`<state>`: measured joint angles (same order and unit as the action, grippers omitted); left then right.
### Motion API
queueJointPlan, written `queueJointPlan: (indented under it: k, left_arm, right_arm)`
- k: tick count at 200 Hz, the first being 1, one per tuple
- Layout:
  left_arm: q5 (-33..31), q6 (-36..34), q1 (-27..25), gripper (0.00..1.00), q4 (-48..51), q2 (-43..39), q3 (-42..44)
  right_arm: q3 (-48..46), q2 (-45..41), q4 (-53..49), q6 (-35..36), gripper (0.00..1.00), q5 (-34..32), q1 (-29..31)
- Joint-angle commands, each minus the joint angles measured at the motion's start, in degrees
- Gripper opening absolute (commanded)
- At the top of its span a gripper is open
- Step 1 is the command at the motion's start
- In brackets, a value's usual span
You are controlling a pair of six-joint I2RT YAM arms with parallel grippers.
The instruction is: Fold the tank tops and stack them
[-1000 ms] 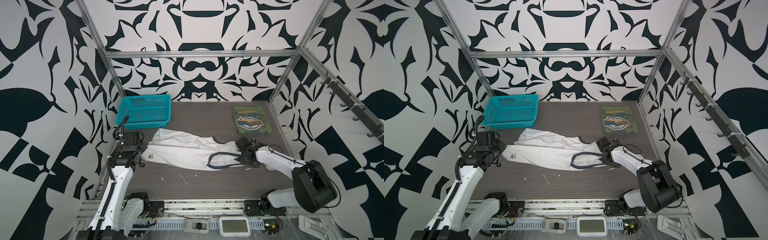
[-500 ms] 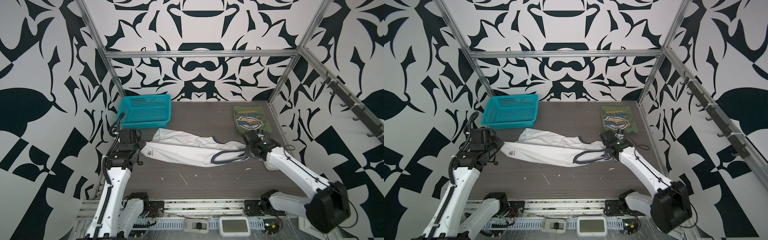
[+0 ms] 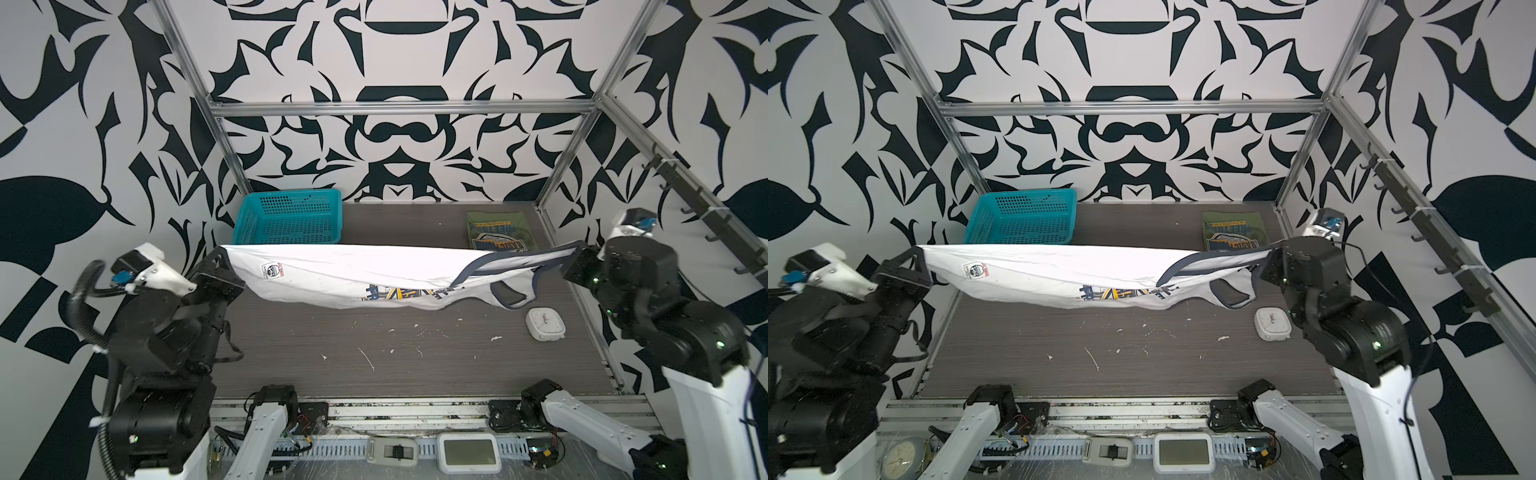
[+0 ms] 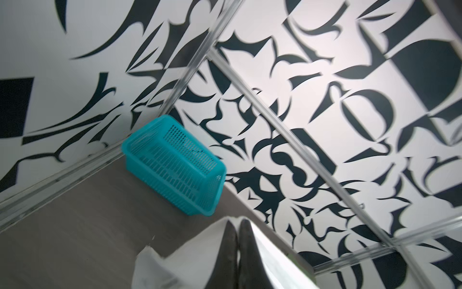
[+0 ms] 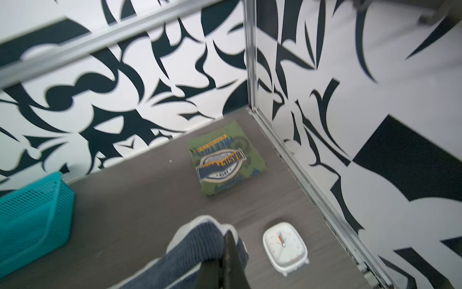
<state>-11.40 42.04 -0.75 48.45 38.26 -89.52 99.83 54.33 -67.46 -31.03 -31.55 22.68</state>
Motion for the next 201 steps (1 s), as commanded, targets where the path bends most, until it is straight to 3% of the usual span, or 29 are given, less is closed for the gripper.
queueJointPlan:
  k: [1, 45, 81, 127, 151, 170, 201]
  left_arm:
    - [3.7, -1.6, 0.3, 0.0, 2.6, 2.6, -2.6]
    - [4.8, -2.3, 0.3, 0.0, 1.0, 12.4, -1.0]
    - [6.7, -2.0, 0.3, 0.0, -2.7, 23.4, -3.6]
    - [9.3, -3.1, 0.3, 0.0, -4.1, 36.4, -18.9]
    - [10.6, -4.4, 0.4, 0.0, -3.3, 37.6, -25.0]
    - [11.8, -4.8, 0.4, 0.0, -5.6, 32.8, -20.4]
    - [18.0, -3.9, 0.4, 0.0, -9.6, 22.2, -3.4]
  right_arm:
    - [5.6, 2.7, -0.4, 4.3, 0.0, -1.0, -0.2]
    - [8.3, 12.1, 7.8, 9.1, 0.0, -4.9, -0.5]
    - [15.2, 23.5, 10.6, 9.3, 0.0, 4.1, -7.6]
    - [36.8, 38.6, 6.7, 9.5, 0.0, 11.2, -14.4]
    - [44.0, 41.0, 4.2, 9.3, 0.0, 13.1, -16.0]
    - [36.5, 37.0, 6.1, 8.8, 0.0, 14.8, -16.1]
    - [5.3, 21.6, 17.4, 6.2, 0.0, 19.0, -16.0]
